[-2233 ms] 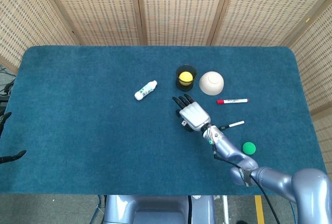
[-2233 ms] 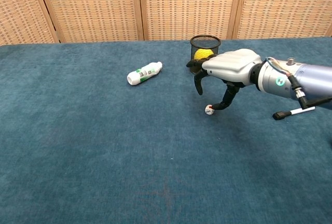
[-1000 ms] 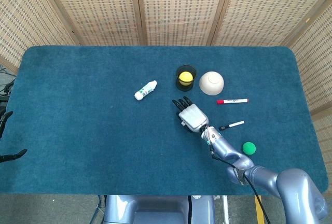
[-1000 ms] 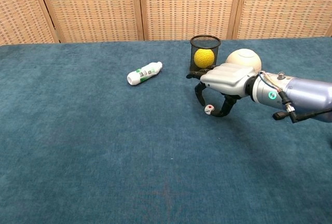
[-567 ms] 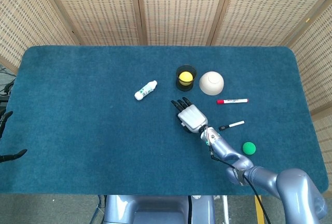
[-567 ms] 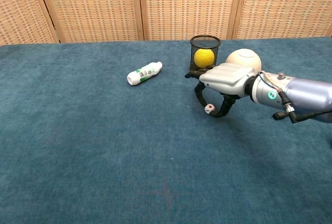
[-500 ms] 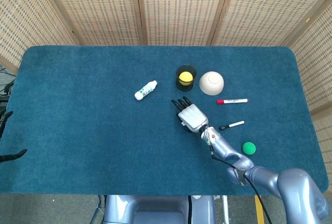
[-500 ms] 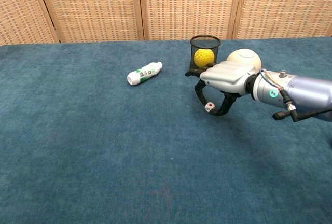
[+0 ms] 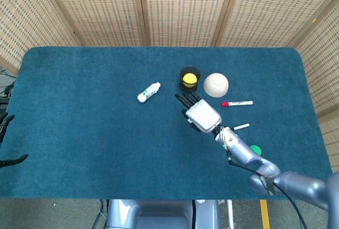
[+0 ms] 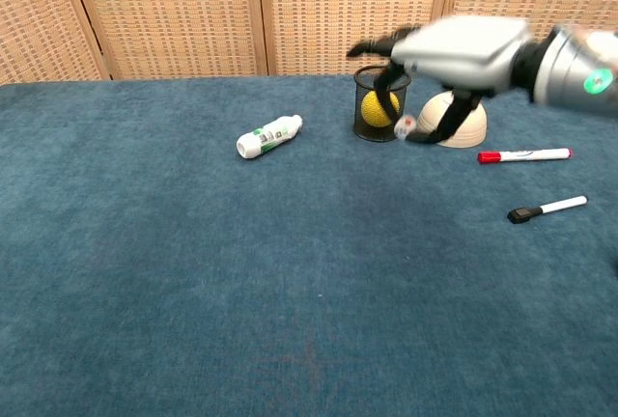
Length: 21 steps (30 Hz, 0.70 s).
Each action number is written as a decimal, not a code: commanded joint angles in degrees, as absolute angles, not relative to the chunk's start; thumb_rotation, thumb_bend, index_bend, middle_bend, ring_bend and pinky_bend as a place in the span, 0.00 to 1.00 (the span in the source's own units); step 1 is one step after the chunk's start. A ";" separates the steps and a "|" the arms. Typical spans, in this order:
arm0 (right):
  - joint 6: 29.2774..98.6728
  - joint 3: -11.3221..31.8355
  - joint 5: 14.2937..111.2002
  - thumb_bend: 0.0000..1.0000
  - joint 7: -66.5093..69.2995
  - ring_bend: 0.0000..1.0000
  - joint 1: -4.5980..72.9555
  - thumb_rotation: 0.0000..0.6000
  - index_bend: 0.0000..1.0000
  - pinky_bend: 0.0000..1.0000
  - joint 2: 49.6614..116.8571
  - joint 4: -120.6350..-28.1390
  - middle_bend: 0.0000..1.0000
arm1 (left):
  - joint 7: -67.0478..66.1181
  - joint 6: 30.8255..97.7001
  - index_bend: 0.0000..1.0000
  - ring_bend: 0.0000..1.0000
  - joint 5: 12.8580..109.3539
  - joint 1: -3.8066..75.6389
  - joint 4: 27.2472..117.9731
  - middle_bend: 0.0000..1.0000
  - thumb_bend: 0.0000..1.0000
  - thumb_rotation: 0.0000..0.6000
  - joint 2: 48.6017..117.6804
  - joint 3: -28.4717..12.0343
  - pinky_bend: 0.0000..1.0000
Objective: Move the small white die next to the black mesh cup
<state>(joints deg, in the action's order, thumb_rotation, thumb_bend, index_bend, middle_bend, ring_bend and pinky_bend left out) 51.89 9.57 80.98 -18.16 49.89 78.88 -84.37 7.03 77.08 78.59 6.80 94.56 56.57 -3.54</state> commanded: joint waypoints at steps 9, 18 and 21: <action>53.76 14.04 69.83 0.34 -29.69 0.00 48.91 1.00 0.34 0.00 67.83 -98.96 0.02 | 7.46 78.83 0.00 0.00 80.91 5.93 94.86 0.00 0.00 1.00 56.38 -2.62 0.00; 54.11 14.11 66.94 0.26 -30.24 0.00 49.40 1.00 0.08 0.00 68.82 -98.90 0.00 | 8.16 78.17 0.00 0.00 80.31 6.17 94.37 0.00 0.00 1.00 56.25 -2.81 0.00; 55.47 13.94 67.15 0.26 -29.50 0.00 48.59 1.00 0.08 0.00 68.26 -99.58 0.00 | 8.49 78.05 0.00 0.00 80.17 6.19 94.27 0.00 0.00 1.00 56.13 -2.85 0.00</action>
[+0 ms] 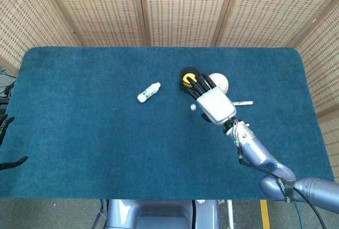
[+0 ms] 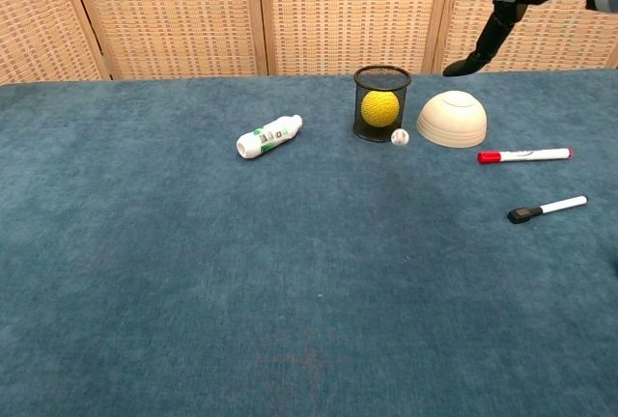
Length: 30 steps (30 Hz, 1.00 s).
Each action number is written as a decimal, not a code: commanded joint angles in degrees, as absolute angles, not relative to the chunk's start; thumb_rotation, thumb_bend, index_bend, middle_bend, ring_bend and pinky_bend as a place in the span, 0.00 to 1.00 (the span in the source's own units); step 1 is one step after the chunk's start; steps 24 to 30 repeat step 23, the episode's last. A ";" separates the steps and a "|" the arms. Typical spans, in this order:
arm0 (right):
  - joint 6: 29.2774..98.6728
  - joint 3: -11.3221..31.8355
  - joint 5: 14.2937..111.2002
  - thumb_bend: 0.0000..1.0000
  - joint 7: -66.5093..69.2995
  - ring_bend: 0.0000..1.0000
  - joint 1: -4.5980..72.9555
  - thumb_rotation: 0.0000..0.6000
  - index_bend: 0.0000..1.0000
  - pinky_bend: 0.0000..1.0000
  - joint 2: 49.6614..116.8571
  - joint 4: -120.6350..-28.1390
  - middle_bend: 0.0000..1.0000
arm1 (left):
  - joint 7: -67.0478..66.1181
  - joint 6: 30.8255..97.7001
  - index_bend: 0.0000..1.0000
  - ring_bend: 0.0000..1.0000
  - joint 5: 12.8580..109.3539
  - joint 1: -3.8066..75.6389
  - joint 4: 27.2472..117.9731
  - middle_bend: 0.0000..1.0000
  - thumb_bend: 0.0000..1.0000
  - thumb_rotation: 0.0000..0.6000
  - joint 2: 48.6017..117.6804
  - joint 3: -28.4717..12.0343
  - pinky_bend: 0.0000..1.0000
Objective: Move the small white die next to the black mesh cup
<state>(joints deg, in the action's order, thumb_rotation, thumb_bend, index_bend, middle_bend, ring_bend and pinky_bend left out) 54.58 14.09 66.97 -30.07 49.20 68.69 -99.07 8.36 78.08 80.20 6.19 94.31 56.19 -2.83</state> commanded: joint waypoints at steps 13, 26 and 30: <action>77.68 2.26 81.65 0.02 -11.42 0.00 27.78 1.00 0.07 0.00 67.74 -94.60 0.00 | 11.12 79.10 0.00 0.00 82.05 5.67 93.80 0.00 0.00 1.00 55.44 -2.35 0.00; 86.73 -0.46 83.81 0.00 -3.43 0.00 17.92 1.00 0.02 0.00 71.78 -88.21 0.00 | 6.95 81.36 0.00 0.00 83.11 4.93 94.54 0.00 0.00 1.00 56.89 -1.98 0.00; 86.73 -0.46 83.81 0.00 -3.43 0.00 17.92 1.00 0.02 0.00 71.78 -88.21 0.00 | 6.95 81.36 0.00 0.00 83.11 4.93 94.54 0.00 0.00 1.00 56.89 -1.98 0.00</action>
